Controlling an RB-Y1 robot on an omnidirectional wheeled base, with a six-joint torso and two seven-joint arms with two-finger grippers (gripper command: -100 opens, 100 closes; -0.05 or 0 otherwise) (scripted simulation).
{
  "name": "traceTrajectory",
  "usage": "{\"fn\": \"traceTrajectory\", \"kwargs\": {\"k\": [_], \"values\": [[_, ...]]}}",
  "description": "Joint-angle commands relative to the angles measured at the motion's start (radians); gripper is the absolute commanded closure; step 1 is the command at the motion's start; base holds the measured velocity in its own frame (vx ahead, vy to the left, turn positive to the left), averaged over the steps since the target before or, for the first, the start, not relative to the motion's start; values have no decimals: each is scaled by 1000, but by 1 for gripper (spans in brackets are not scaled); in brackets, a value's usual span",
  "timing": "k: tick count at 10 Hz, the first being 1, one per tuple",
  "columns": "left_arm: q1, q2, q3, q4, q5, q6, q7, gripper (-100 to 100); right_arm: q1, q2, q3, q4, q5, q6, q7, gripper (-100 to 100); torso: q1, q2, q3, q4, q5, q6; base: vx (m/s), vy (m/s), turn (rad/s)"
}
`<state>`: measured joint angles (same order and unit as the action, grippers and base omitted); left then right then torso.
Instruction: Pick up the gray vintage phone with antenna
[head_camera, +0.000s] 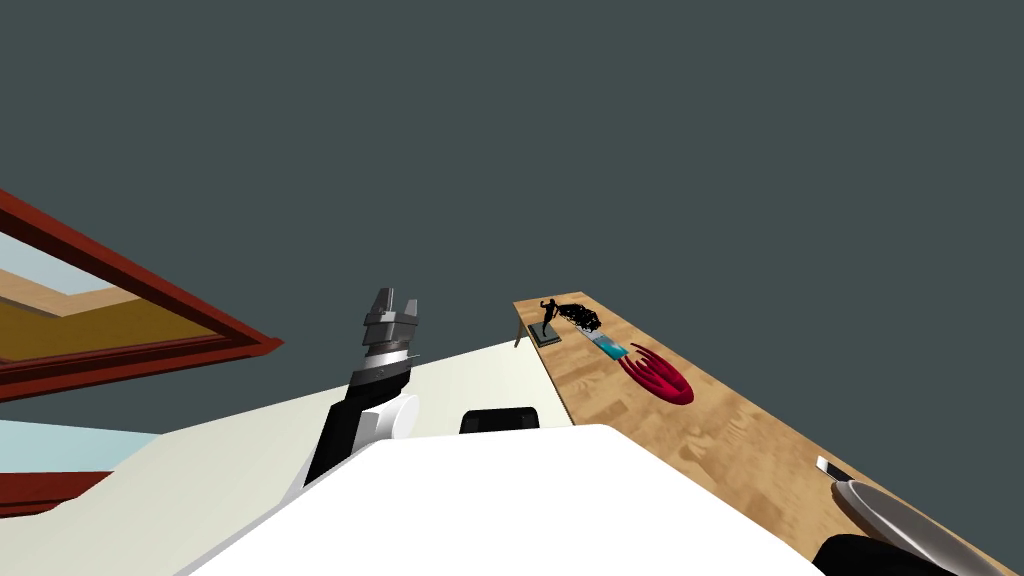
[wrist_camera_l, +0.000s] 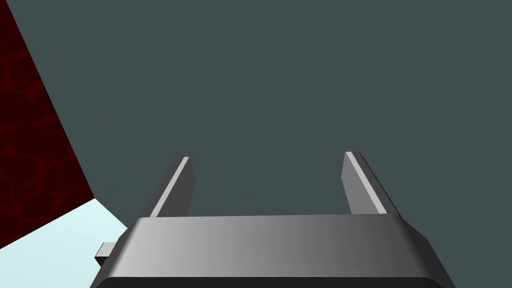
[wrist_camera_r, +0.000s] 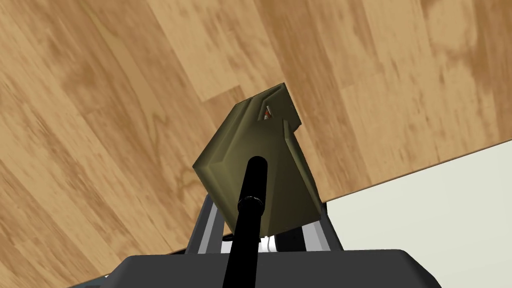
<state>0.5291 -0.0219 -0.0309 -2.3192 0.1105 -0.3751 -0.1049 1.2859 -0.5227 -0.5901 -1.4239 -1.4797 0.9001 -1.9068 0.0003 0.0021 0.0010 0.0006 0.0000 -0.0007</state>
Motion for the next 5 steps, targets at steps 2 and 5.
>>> {"fn": "traceTrajectory", "kwargs": {"k": [2, 5], "values": [[0, 0, 0, 0, 0, 0, 0, 0, 28, -19, -16, -29, -17, 15, -22, 100, 0, 0, 0, 0, 0, 0, -10, 14, 20], [0, 0, 0, 0, 0, 0, 0, 0, 30, -26, -18, -33, -21, 17, -29, 0, 2, 2, 1, 0, 1, 0, -22, 19, 21]]}}
